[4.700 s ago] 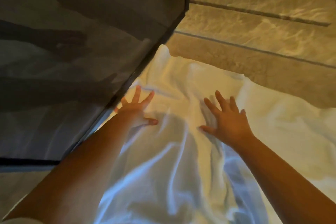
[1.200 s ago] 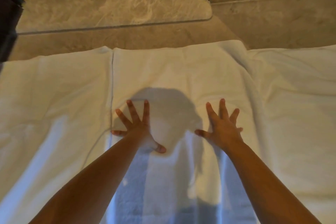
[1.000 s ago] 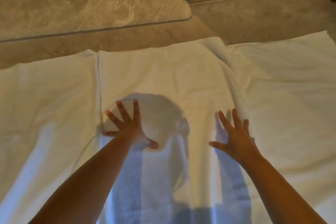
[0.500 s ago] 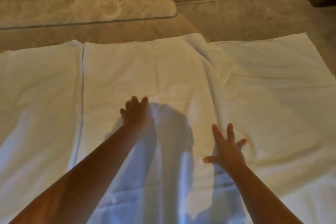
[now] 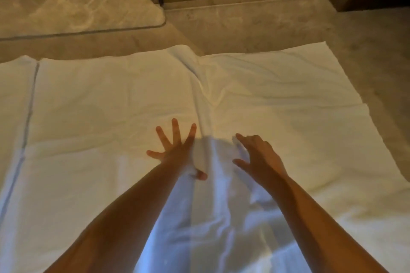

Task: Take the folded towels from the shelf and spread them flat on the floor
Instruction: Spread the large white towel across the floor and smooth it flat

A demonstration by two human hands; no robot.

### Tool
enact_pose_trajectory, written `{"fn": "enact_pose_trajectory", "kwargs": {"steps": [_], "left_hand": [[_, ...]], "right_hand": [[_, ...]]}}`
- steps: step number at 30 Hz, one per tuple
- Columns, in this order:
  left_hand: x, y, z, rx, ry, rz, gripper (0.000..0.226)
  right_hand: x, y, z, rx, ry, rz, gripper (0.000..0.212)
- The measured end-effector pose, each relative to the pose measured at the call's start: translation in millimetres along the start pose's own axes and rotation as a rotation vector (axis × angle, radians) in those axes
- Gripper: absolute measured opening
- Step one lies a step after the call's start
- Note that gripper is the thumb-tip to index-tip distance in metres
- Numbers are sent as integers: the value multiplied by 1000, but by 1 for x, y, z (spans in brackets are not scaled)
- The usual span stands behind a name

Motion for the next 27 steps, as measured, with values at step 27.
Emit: {"fn": "enact_pose_trajectory", "kwargs": {"steps": [27], "left_hand": [[-3, -2, -7, -62, -19, -66, 143]], "right_hand": [[76, -131, -53, -182, -16, 154, 89]]}}
Point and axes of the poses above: each hand's wrist, its own y-axis away from the middle knuckle, its own z-axis out of the palm, x = y × z, the point moved 6 cm from there along -y, towards the middle knuckle, and after that the axes turned 8 degrees about -x, right-handed, at the moved point
